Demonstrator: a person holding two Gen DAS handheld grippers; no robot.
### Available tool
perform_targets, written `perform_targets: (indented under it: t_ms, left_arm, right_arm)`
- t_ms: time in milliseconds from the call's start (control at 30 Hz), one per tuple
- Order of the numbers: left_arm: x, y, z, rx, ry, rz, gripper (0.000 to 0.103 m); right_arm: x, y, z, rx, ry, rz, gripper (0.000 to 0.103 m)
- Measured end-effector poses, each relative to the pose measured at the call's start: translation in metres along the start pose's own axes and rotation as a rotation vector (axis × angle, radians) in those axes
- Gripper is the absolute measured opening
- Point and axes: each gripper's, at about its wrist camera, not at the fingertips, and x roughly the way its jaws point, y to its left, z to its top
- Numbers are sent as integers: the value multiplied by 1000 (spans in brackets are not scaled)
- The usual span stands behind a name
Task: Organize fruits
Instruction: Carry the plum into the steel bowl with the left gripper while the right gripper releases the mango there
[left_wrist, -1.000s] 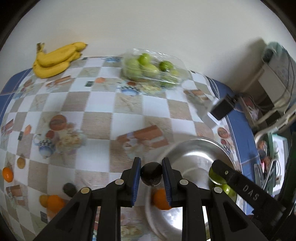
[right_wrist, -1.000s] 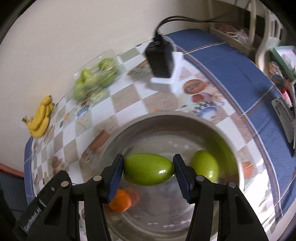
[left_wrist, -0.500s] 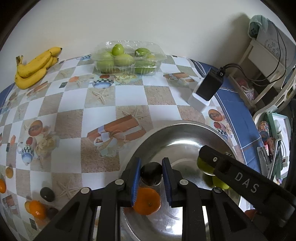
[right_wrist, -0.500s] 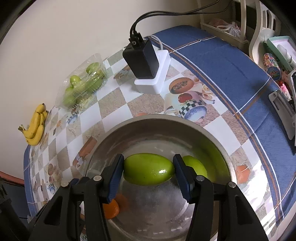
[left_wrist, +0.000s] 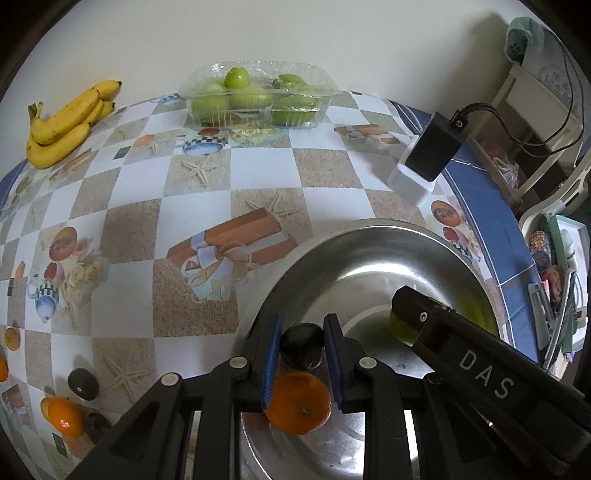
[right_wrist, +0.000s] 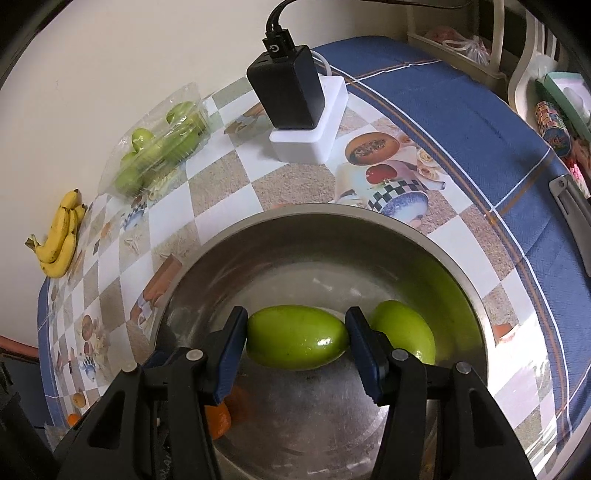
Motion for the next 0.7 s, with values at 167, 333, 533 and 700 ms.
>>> perform_targets:
  t_ms: [167, 333, 533, 700]
  left_arm:
    - [2, -2, 0, 14, 8, 5, 27]
    - [3, -1, 0, 17, 12, 14, 33]
    - [-3, -5, 1, 30, 1, 4, 49]
    - [-16, -6, 6, 28, -32, -9, 49]
  right_arm:
    - [1, 2, -1, -10, -1, -9, 57]
    - [2, 3, -1, -16, -1, -14, 57]
    - [-5, 2, 1, -16, -18, -12, 58]
    - [-26, 7, 5, -34, -73, 1, 58]
